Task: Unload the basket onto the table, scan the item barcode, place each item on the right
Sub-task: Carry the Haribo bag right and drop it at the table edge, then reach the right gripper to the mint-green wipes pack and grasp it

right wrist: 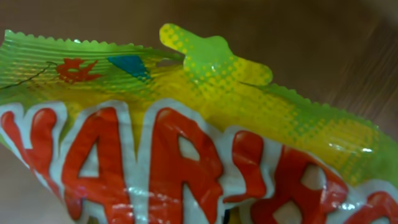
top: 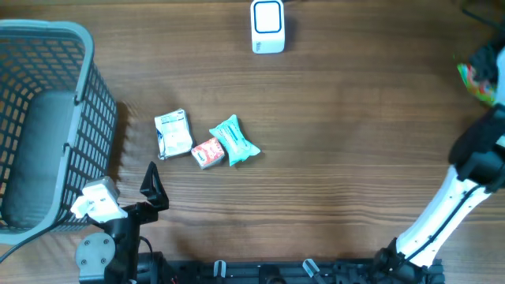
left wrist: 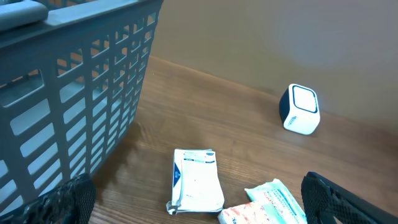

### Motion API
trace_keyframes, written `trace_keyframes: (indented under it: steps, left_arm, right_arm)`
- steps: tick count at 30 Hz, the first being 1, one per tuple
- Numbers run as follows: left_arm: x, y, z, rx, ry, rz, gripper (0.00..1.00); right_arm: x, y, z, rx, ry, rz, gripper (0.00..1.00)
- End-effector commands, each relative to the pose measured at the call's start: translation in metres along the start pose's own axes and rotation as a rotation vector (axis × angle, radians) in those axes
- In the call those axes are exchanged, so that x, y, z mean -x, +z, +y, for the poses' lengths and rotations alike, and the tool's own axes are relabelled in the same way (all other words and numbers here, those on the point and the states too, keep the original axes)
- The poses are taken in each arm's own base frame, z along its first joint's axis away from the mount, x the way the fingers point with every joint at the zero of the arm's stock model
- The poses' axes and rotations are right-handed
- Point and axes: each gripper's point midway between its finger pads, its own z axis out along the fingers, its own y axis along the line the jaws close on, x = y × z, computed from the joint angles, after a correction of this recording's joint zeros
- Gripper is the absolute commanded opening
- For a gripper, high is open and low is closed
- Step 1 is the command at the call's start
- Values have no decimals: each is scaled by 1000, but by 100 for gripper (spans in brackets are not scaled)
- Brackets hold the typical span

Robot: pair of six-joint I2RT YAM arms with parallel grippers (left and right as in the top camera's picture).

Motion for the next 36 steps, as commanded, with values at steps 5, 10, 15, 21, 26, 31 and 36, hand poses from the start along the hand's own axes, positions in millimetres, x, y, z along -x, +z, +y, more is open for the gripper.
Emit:
trace_keyframes:
  steps: [5, 10, 15, 21, 26, 31, 36]
  left_arm:
    - [-2, 1, -1, -9, -4, 1, 100]
    - [-2, 1, -1, -9, -4, 1, 100]
    - [-2, 1, -1, -9, -4, 1, 100]
    - [-2, 1, -1, -8, -4, 1, 100]
    - [-2, 1, -1, -8, -4, 1, 100]
    - [-2, 1, -1, -9, -4, 1, 100]
    - [-2, 1, -1, -9, -4, 1, 100]
  right_arm:
    - [41, -49, -18, 245, 127, -21, 100]
    - [43, -214, 48, 609, 24, -128, 100]
    - [-106, -305, 151, 851, -283, 206, 100]
    - [-328, -347, 230, 904, -977, 394, 99]
    - [-419, -330, 239, 696, -1249, 267, 100]
    - [-473, -305, 255, 628, -1368, 144, 100]
    - [-504, -298, 255, 601, -1434, 134, 96]
